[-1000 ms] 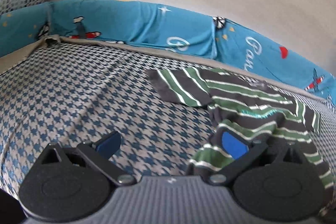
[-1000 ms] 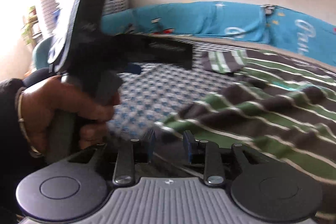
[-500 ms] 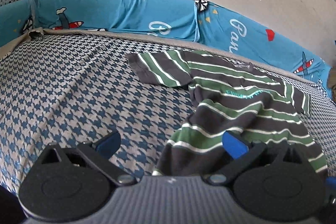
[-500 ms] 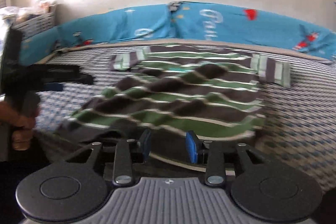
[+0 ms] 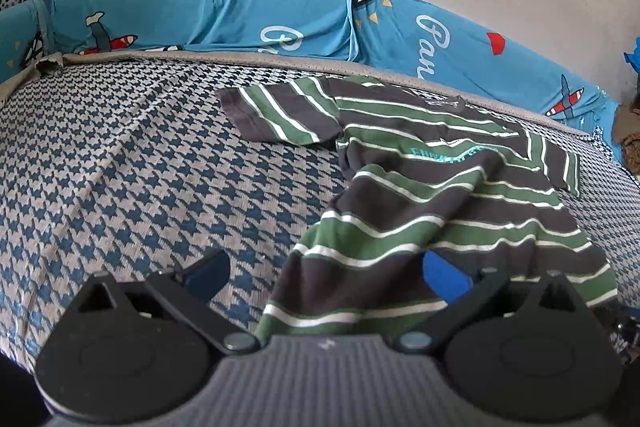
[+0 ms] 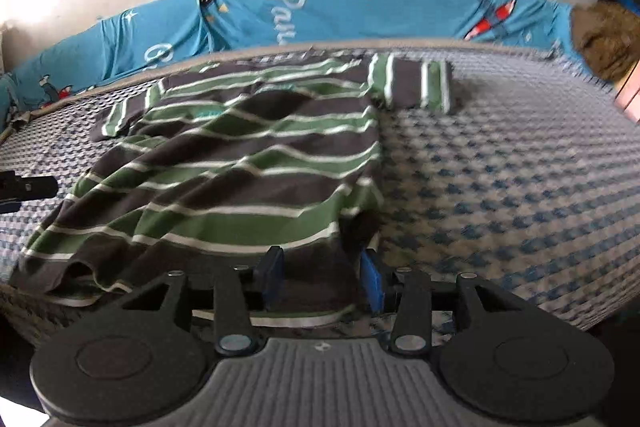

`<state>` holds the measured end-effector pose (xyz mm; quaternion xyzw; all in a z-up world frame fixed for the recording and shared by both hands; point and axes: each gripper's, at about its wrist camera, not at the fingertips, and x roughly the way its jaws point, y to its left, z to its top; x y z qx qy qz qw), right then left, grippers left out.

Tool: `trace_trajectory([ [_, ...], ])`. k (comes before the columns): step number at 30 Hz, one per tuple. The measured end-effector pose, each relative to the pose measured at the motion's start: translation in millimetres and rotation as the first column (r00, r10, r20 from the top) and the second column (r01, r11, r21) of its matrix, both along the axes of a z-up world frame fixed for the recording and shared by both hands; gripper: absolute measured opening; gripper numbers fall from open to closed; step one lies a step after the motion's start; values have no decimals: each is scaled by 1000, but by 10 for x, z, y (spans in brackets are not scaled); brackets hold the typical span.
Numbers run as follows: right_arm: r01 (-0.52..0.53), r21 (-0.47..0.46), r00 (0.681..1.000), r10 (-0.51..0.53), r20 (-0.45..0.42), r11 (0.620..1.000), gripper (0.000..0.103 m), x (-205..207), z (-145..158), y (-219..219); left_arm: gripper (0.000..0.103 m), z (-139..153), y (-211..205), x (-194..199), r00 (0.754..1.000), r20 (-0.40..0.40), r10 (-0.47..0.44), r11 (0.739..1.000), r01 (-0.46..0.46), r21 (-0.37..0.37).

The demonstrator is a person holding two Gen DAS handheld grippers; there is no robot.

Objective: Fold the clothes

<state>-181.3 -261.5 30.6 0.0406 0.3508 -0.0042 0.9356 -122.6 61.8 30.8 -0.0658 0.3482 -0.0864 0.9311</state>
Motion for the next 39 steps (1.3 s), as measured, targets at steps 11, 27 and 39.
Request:
trace_trajectory([
  [11,-118,191,988,95,126,974,8,476,481,19,103,-47,-37,35,1000,-18,-2,1000,2,2],
  [27,-53,75,999,54,-1,996,26,670,328,33,103,-50,-118,59,998,-48,-40,998,37,-50],
  [39,-4,106,998,10,-57,994,41,273,289,-206,103,-66,-185,22,998,-46,-52,998,51,-20],
])
